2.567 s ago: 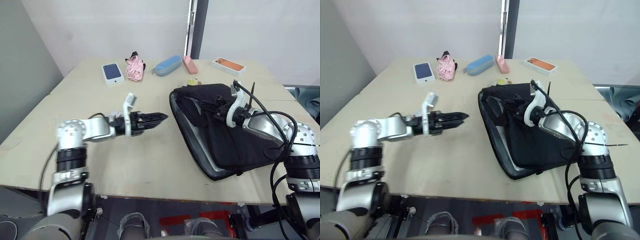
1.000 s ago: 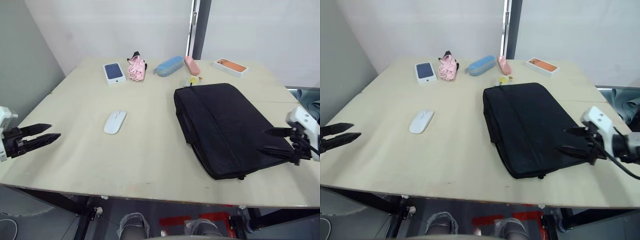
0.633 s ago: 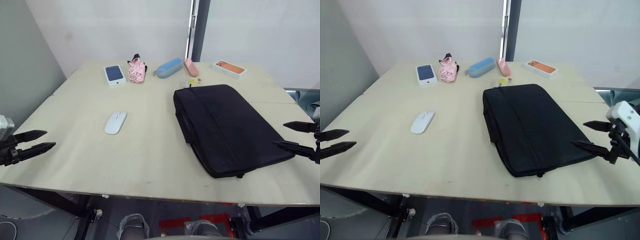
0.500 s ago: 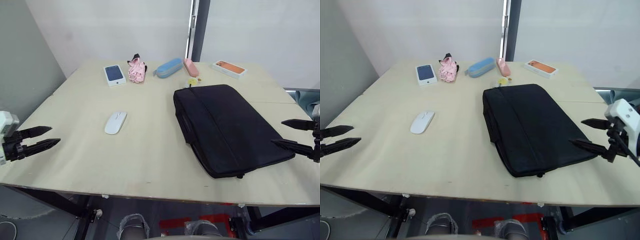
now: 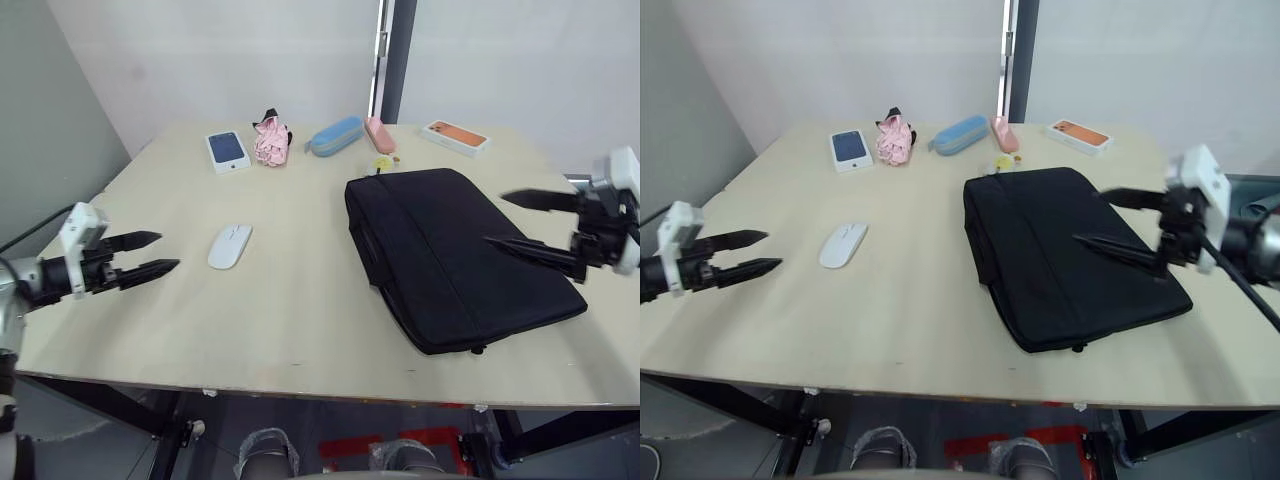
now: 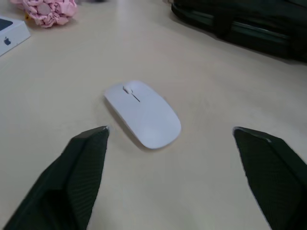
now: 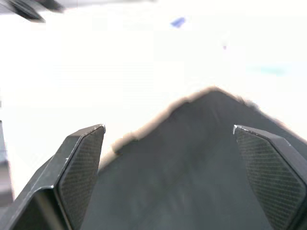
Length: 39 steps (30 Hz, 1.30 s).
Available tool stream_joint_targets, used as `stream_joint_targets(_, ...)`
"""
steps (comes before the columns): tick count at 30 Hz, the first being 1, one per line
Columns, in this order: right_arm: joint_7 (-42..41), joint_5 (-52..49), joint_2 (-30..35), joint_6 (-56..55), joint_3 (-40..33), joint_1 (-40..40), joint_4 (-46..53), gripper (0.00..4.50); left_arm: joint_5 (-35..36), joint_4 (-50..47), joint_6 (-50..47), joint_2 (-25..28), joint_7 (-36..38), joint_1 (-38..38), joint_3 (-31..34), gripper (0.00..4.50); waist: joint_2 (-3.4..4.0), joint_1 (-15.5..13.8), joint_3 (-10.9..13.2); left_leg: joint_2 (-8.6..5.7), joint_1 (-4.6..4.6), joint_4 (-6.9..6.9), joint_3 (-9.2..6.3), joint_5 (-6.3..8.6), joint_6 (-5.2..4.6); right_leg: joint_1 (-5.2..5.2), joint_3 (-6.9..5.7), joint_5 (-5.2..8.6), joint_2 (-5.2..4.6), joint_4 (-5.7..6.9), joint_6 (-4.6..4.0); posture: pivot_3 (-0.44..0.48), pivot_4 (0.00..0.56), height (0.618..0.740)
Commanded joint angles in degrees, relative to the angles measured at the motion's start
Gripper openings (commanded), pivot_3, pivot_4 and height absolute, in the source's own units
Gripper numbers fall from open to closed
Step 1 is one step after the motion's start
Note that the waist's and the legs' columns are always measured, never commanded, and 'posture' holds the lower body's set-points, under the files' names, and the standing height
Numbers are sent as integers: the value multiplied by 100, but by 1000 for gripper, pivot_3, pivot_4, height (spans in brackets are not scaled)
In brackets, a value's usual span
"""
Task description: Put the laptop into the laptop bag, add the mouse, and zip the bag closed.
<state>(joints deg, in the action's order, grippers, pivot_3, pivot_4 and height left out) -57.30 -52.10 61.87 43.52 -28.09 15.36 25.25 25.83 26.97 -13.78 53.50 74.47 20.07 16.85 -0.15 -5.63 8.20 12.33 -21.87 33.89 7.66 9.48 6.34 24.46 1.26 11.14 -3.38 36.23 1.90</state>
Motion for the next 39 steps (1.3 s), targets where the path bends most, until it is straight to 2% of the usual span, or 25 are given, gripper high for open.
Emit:
stream_joint_targets(1,250,-257,6,157,351,432,276,4500,-238,-201,-173,-244,-652,215,-162,4480,-3,2,-2,0,-2,1,0,0,0,0,-1,0,0,-2,0,0,150,740)
stream_joint_targets(9,802,-341,-466,323,1205,1036,406,4500,-300,-1061,-1632,-1291,-2358,654,-615,4480,-5,-31,-3,-4,-16,14,-4,-1,0,0,-2,0,-4,-6,-1,0,150,740)
stream_joint_targets(14,936,-346,-591,382,1373,1077,427,4500,-670,-753,-1884,-1656,-3095,1053,-873,4480,-5,-8,-3,-4,-15,14,-6,-3,3,0,-2,0,-2,1,-1,0,150,740)
stream_joint_targets(17,882,-282,-588,336,1367,944,493,4500,-1000,-345,-1685,-1819,-3386,1348,-1100,4480,-5,-14,-3,-4,-15,14,-6,-3,4,0,-1,0,-1,-2,-1,0,150,740)
stream_joint_targets(27,926,-362,-542,327,1073,417,803,4500,-1386,443,-1160,-2077,-3811,1697,-1077,4480,-6,-25,-3,-5,-17,10,-6,-3,4,-1,-1,0,-1,-8,-1,0,150,740)
stream_joint_targets(31,990,-388,-542,356,966,290,887,4500,-1158,370,-1288,-2205,-3786,1760,-919,4480,-6,-32,-3,-5,-17,10,-7,-2,4,0,-1,0,-2,-8,-1,0,150,740)
stream_joint_targets(39,1103,-444,-570,332,1007,312,904,4500,-1388,279,-1415,-2100,-3599,1500,-1205,4480,-6,-18,-3,-5,-17,8,-7,-2,5,0,-2,0,-2,-13,0,0,150,740)
